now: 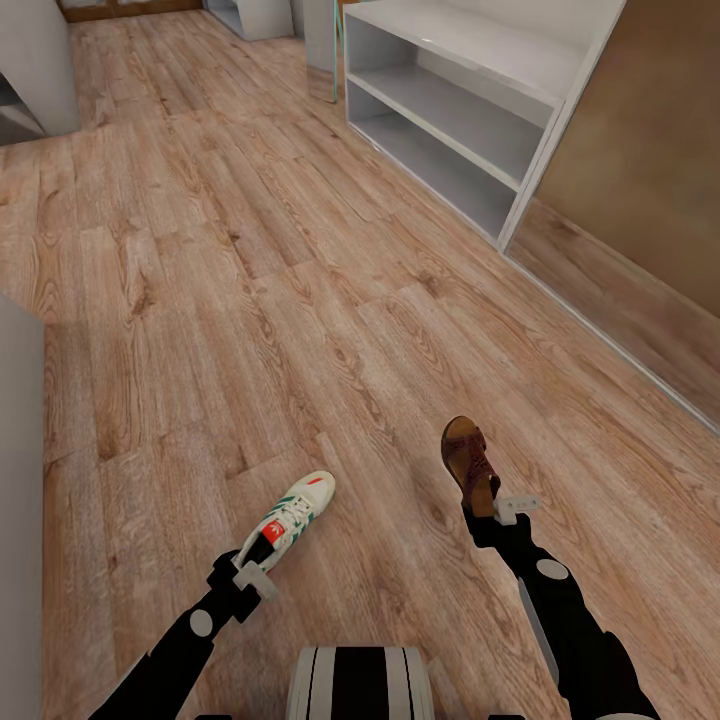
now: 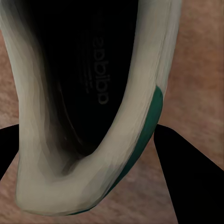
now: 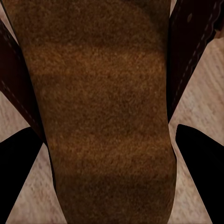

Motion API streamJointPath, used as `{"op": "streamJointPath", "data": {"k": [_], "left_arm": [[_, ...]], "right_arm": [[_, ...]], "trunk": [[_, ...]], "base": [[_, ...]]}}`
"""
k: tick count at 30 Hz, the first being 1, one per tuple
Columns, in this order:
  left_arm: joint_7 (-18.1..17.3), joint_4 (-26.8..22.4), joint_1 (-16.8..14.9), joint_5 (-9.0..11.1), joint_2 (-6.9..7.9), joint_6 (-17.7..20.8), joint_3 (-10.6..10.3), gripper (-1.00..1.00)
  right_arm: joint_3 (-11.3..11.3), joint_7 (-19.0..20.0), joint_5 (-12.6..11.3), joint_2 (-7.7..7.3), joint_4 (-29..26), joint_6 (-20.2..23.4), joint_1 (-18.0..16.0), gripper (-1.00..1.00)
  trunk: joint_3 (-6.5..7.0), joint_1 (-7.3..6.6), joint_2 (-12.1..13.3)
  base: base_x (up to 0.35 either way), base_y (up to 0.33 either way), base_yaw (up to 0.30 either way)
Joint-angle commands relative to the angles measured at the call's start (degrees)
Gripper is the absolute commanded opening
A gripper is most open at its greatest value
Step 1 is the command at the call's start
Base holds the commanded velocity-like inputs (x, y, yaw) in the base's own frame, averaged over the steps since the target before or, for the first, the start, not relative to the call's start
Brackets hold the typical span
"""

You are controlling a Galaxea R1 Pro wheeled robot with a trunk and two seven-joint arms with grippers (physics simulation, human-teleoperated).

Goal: Pick up the two gym shoes and the two sandals from the corridor floor and place them onto the hallstand (shoe rack) in the corridor, making sure they are on the rack and not on the floor. Arrange them so the two gym shoes are next to each other and the two sandals are next to each other.

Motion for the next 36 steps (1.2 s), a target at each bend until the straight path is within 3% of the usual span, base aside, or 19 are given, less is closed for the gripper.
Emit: {"op": "streamJointPath", "data": {"k": [1,8,26,27,29,31,32,36], "left_arm": [[-0.2,-0.1,0.0,-0.4,0.04,0.2,-0.1,-1.00],[-0.3,-0.1,0.0,-0.3,0.04,0.3,0.0,-1.00],[-0.3,-0.1,-0.1,0.2,0.05,0.7,0.9,-1.00],[-0.3,-0.1,-0.1,0.7,0.01,0.7,3.0,-1.00],[-0.6,-0.1,-0.1,4.0,0.01,0.4,7.8,-1.00],[-0.6,0.0,-0.1,4.8,0.02,0.4,8.3,-1.00],[-0.6,0.5,0.0,9.4,0.15,0.1,9.9,-1.00],[-0.8,0.8,0.0,14.7,0.38,-0.1,11.1,-1.00]], "right_arm": [[-0.1,0.4,0.6,0.03,-0.1,0.3,0.0,-1.00],[-0.1,0.4,0.6,0.03,-0.1,0.2,0.0,-1.00],[-0.1,0.4,0.7,-0.06,0.0,0.0,0.0,-1.00],[-0.1,0.4,0.6,-0.01,-0.1,0.0,0.0,-1.00],[-0.1,0.4,0.5,0.03,-0.9,0.0,0.0,-1.00],[-0.1,0.4,0.5,0.03,-1.0,0.0,0.0,-1.00],[-0.1,0.4,0.6,0.03,-1.0,0.0,0.0,-1.00],[-0.1,0.4,0.6,-0.01,-1.0,0.0,0.0,-1.00]], "trunk": [[-0.03,-0.01,0.0],[-0.03,-0.01,0.0],[3.95,-0.47,0.2],[4.18,-0.50,0.2],[4.62,-0.55,0.3],[5.06,-0.60,0.3],[5.29,-0.63,0.3],[6.39,-0.73,0.4]], "base": [[0.000,0.000,0.000],[0.000,0.000,0.000],[0.000,0.000,0.000],[0.000,0.000,0.000],[0.000,0.000,0.000],[0.000,0.000,0.000],[0.000,0.000,0.000],[0.000,0.000,0.000]]}}
